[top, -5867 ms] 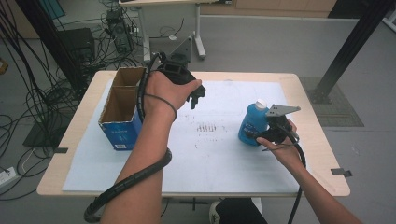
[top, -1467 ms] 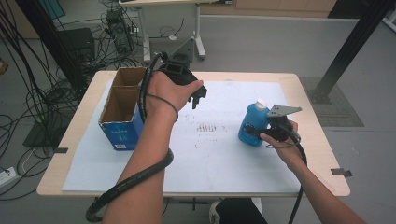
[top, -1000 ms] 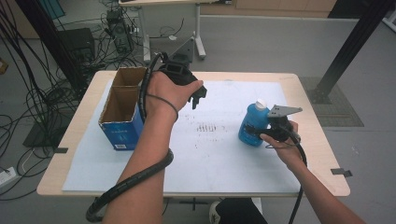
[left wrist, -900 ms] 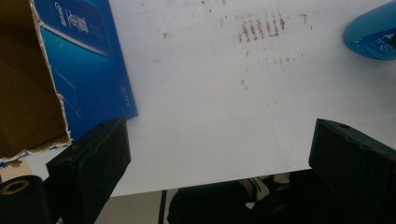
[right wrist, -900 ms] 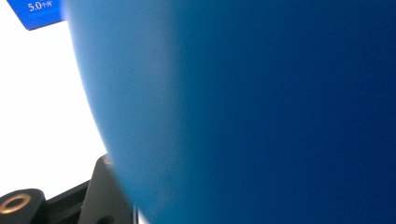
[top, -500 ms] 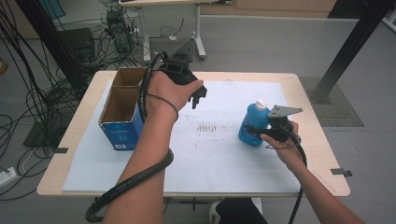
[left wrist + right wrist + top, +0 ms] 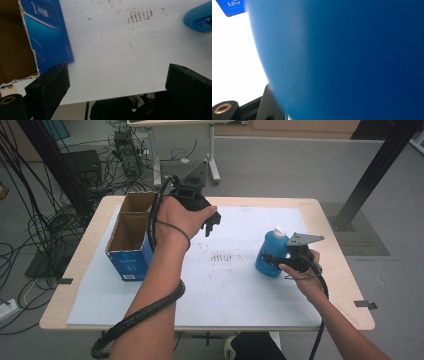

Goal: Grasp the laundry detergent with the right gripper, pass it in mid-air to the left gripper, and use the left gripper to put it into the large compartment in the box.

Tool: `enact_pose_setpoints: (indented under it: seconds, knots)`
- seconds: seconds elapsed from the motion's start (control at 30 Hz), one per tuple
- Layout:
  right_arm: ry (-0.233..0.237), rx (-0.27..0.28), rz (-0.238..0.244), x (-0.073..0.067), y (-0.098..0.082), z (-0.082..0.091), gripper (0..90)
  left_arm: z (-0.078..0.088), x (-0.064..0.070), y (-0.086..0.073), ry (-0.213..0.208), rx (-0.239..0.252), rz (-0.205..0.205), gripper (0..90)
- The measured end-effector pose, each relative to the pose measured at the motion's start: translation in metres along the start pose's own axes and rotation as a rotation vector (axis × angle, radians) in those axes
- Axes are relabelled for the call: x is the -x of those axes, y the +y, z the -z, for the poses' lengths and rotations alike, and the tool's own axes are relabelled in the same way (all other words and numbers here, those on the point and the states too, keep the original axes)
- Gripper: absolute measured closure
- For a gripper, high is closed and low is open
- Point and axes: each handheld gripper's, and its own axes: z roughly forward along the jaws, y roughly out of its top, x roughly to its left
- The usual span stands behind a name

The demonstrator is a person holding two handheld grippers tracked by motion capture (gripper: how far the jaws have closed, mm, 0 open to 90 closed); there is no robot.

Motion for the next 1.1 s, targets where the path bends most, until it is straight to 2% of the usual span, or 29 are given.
enact_pose_setpoints:
  seconds: [1.1]
  knots:
    - [-0.005,0.005,0.001,-0.0005,-0.0008,0.0005,45.0,0.0004,0.0023,0.0003,0.001,-0.001,-0.002,5.9]
